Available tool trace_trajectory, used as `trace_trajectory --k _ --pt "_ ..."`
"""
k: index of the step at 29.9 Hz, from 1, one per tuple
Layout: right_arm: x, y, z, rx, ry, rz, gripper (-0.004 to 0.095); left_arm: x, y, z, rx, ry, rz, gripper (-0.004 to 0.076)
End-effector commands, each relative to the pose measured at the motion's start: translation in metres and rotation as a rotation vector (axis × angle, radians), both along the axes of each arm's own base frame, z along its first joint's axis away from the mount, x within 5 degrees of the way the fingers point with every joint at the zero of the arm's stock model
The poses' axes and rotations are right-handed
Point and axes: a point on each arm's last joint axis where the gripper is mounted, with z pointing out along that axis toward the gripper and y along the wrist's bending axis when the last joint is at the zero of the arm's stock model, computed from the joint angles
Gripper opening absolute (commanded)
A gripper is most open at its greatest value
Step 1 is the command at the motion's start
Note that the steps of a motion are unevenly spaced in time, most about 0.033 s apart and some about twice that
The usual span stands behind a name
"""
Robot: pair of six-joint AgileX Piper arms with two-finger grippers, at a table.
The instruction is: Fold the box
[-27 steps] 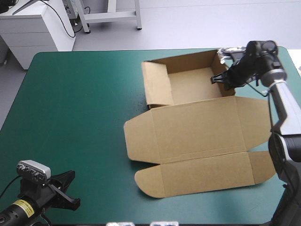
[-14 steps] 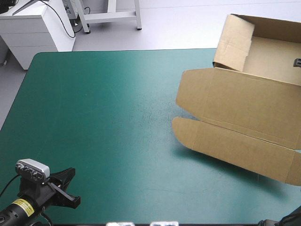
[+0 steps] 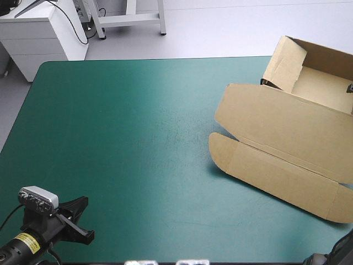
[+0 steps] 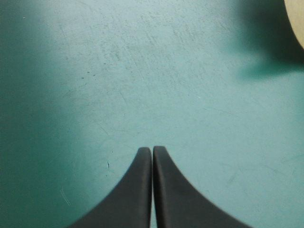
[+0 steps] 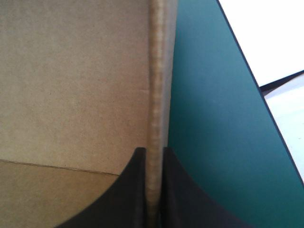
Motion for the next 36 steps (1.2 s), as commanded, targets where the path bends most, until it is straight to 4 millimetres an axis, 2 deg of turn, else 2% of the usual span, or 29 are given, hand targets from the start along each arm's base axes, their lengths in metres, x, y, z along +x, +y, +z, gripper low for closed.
trace_trajectory --k 1,5,9,12,16,19,21,23,25,28,30,33,36 --pt "-0.001 0.000 0.011 0.003 -0.038 0.011 0.0037 0.003 -0.002 0.012 -0.038 -0.070 -0.004 -0.0008" --pt "0.002 -0.002 0.004 0.016 -0.027 0.015 0.0205 0.003 -0.002 0.012 -0.038 -0.070 -0.004 -0.0008" --pt "0.003 -0.003 0.005 0.001 -0.042 0.012 0.0474 0.002 -0.002 0.012 -0.047 -0.065 -0.005 -0.0008" --pt "0.003 -0.003 0.005 0.001 -0.042 0.012 0.0585 0.002 -0.002 0.012 -0.047 -0.065 -0.005 -0.0008" --pt "0.002 -0.004 0.012 -0.023 -0.036 0.015 0.0599 0.002 -0.002 0.012 -0.047 -0.065 -0.005 -0.0008" --pt "0.000 -0.003 0.036 -0.054 -0.104 -0.006 0.0599 0.002 -0.002 0.012 -0.047 -0.065 -0.005 -0.0008" --pt "-0.006 0.003 0.060 -0.072 -0.172 -0.010 0.0598 0.002 -0.002 0.012 -0.047 -0.065 -0.005 -0.0008" --pt "-0.015 0.014 0.084 -0.066 -0.246 0.000 0.0579 0.002 -0.002 0.012 -0.047 -0.065 -0.005 -0.0008" --pt "-0.022 0.028 0.103 -0.010 -0.334 0.027 0.0502 0.002 -0.002 0.012 -0.047 -0.065 -0.005 -0.0008" --pt "-0.029 0.053 0.126 0.063 -0.457 0.144 0.0226 0.003 -0.002 0.012 -0.042 -0.068 -0.004 -0.0008" --pt "-0.030 0.071 0.135 0.071 -0.497 0.222 -0.0025 0.003 -0.002 0.012 -0.043 -0.069 -0.004 -0.0008" --pt "-0.031 0.097 0.137 0.055 -0.476 0.281 0.0000 0.003 -0.002 0.012 -0.043 -0.069 -0.004 -0.0008" --pt "-0.033 0.132 0.132 0.055 -0.435 0.371 0.0000 0.002 -0.002 0.012 -0.047 -0.065 -0.005 -0.0008"
